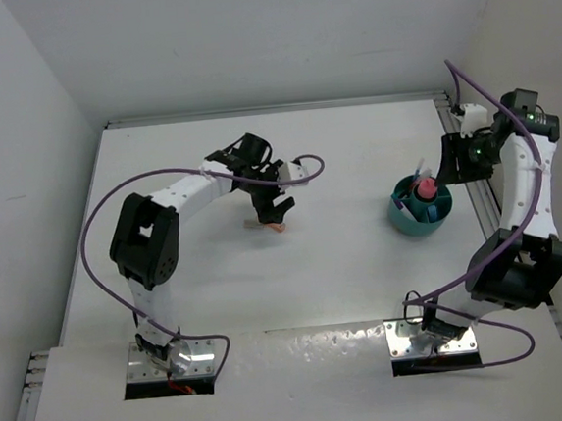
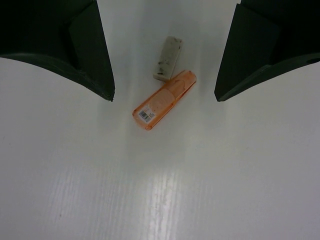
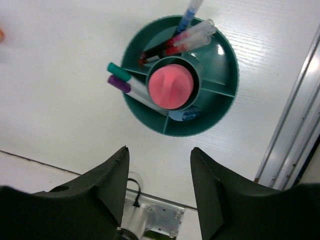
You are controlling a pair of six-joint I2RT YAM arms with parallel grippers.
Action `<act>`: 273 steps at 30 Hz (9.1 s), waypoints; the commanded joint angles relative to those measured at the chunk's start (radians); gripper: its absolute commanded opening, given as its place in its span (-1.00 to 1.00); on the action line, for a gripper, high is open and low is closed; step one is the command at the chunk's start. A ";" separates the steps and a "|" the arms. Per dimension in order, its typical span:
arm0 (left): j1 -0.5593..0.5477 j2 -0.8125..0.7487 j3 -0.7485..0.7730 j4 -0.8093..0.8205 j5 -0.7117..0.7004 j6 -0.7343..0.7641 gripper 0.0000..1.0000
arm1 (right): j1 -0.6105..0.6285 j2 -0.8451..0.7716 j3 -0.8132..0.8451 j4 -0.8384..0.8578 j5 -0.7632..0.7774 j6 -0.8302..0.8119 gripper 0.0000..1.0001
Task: Sort the stationery into containers
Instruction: Place the stationery in the storage box, then pick up the stationery from the center of the board, then organize the stationery in the storage box, then pick up the stationery from the center of the board.
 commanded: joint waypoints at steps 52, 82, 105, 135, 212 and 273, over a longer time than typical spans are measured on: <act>-0.211 -0.244 -0.066 0.448 0.097 -0.417 -0.73 | 0.271 -0.088 -0.254 0.366 -0.629 0.820 0.23; -0.352 -0.136 0.127 0.387 0.005 -0.399 -0.73 | 0.403 -0.055 -0.209 0.285 -0.491 0.681 -0.75; -0.276 -0.242 0.003 0.319 -0.112 -0.396 0.89 | 0.147 0.015 0.214 -0.332 -0.331 0.085 -1.00; -0.102 -0.314 -0.124 0.279 -0.143 -0.402 1.00 | -0.028 0.274 0.265 -0.269 0.190 -0.042 -1.00; -0.036 -0.368 -0.187 0.281 0.094 -0.227 -0.76 | 0.176 0.150 0.211 -0.376 -0.546 0.133 0.28; -0.323 -0.265 0.207 0.158 -0.058 -0.356 -0.86 | 0.570 0.219 0.305 -0.235 -0.535 0.262 -0.34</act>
